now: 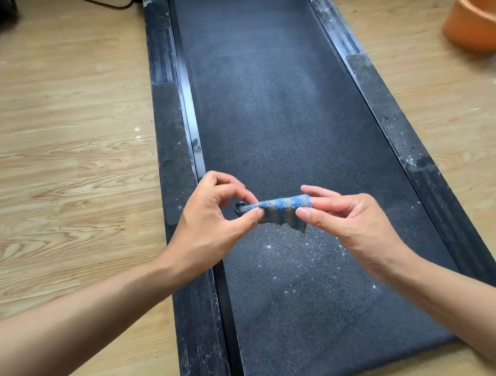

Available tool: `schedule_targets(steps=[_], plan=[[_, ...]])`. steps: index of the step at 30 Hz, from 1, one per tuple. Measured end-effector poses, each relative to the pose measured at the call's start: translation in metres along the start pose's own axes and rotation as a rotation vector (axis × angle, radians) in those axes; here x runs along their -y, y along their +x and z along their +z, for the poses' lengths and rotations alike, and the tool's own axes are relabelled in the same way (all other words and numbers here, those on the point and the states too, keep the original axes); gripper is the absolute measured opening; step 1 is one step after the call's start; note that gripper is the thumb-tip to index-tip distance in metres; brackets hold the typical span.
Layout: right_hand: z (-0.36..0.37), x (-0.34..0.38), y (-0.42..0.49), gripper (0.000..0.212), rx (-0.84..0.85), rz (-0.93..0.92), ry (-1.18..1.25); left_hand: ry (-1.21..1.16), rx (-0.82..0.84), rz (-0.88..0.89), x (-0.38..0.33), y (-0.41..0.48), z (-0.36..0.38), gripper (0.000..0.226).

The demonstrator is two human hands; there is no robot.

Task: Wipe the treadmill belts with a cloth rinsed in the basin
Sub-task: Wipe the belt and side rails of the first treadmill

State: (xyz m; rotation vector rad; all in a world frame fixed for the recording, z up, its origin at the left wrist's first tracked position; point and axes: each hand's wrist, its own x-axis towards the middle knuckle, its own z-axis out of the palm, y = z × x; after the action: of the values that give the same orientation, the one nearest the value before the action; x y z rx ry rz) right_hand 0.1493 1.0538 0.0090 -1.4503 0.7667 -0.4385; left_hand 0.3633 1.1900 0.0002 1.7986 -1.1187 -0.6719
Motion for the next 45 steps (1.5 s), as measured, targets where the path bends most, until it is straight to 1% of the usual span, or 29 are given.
schedule_targets(steps=[2, 3, 4, 6, 7, 9, 11, 12, 13, 15, 16, 18, 20, 21, 23, 24, 25, 26, 29, 30, 31, 33, 35, 38, 40, 42, 45], plan=[[0.003, 0.007, 0.002, 0.023, -0.022, 0.011, 0.070, -0.141, 0.100, 0.026, -0.003, 0.002, -0.004, 0.010], [0.006, 0.010, 0.003, 0.021, -0.028, 0.010, 0.092, -0.254, 0.147, -0.003, -0.005, 0.003, -0.004, 0.011], [0.009, 0.012, 0.004, 0.019, -0.029, 0.013, 0.112, -0.350, 0.168, -0.048, -0.006, 0.005, -0.004, 0.012], [0.014, 0.014, 0.007, 0.018, -0.013, 0.040, 0.143, -0.463, 0.170, -0.131, -0.005, 0.006, -0.001, 0.010], [0.015, 0.014, 0.009, 0.023, -0.007, 0.058, 0.132, -0.489, 0.171, -0.165, -0.002, 0.006, 0.001, 0.011], [0.016, 0.016, 0.014, 0.036, 0.010, 0.102, 0.048, -0.481, 0.183, -0.209, 0.005, 0.007, 0.004, 0.012], [0.018, 0.018, 0.026, 0.043, 0.054, 0.101, -0.077, -0.485, 0.195, -0.238, 0.017, 0.013, 0.001, 0.008], [0.020, 0.021, 0.036, 0.040, 0.074, 0.064, -0.186, -0.490, 0.184, -0.246, 0.025, 0.018, -0.002, 0.008], [0.022, 0.025, 0.048, 0.033, 0.087, 0.004, -0.316, -0.476, 0.144, -0.250, 0.036, 0.025, -0.005, 0.011], [0.030, 0.031, 0.075, 0.018, 0.087, -0.114, -0.507, -0.362, -0.031, -0.245, 0.059, 0.039, -0.009, 0.020], [0.036, 0.034, 0.088, 0.014, 0.076, -0.165, -0.566, -0.238, -0.140, -0.222, 0.072, 0.047, -0.012, 0.023], [0.052, 0.030, 0.111, 0.013, 0.059, -0.251, -0.675, 0.101, -0.306, -0.101, 0.096, 0.061, -0.019, 0.016], [0.068, 0.010, 0.124, 0.019, 0.125, -0.301, -0.778, 0.361, -0.339, 0.023, 0.117, 0.074, -0.025, 0.006], [0.076, -0.005, 0.125, 0.021, 0.193, -0.298, -0.850, 0.449, -0.336, 0.040, 0.127, 0.080, -0.026, 0.009], [0.091, -0.032, 0.117, 0.026, 0.394, -0.181, -1.066, 0.571, -0.326, 0.028, 0.146, 0.090, -0.025, 0.026], [0.095, -0.043, 0.111, 0.030, 0.466, -0.119, -1.167, 0.610, -0.318, 0.034, 0.153, 0.092, -0.023, 0.034], [0.098, -0.050, 0.106, 0.033, 0.473, -0.092, -1.231, 0.637, -0.305, 0.053, 0.161, 0.093, -0.022, 0.041], [0.101, -0.055, 0.101, 0.034, 0.420, -0.113, -1.259, 0.651, -0.286, 0.072, 0.167, 0.092, -0.021, 0.046], [0.108, -0.065, 0.096, 0.038, 0.064, -0.265, -1.177, 0.704, -0.228, 0.145, 0.177, 0.095, -0.019, 0.049], [0.112, -0.071, 0.099, 0.045, -0.007, -0.267, -1.156, 0.725, -0.223, 0.164, 0.178, 0.095, -0.019, 0.048], [0.117, -0.079, 0.103, 0.053, -0.017, -0.236, -1.146, 0.735, -0.228, 0.171, 0.180, 0.096, -0.018, 0.047], [0.133, -0.097, 0.113, 0.072, 0.047, -0.133, -1.161, 0.728, -0.250, 0.170, 0.181, 0.097, -0.018, 0.046], [0.146, -0.111, 0.125, 0.079, 0.048, -0.106, -1.260, 0.714, -0.267, 0.159, 0.181, 0.098, -0.017, 0.048], [0.155, -0.116, 0.138, 0.074, -0.003, -0.132, -1.359, 0.727, -0.272, 0.150, 0.181, 0.098, -0.018, 0.050], [0.153, -0.119, 0.131, 0.070, 0.020, -0.145, -1.364, 0.740, -0.260, 0.146, 0.182, 0.098, -0.018, 0.050], [0.152, -0.123, 0.107, 0.069, 0.059, -0.161, -1.360, 0.746, -0.255, 0.135, 0.180, 0.097, -0.019, 0.051], [0.147, -0.128, 0.037, 0.070, 0.138, -0.131, -1.352, 0.763, -0.244, 0.123, 0.177, 0.095, -0.020, 0.053]])
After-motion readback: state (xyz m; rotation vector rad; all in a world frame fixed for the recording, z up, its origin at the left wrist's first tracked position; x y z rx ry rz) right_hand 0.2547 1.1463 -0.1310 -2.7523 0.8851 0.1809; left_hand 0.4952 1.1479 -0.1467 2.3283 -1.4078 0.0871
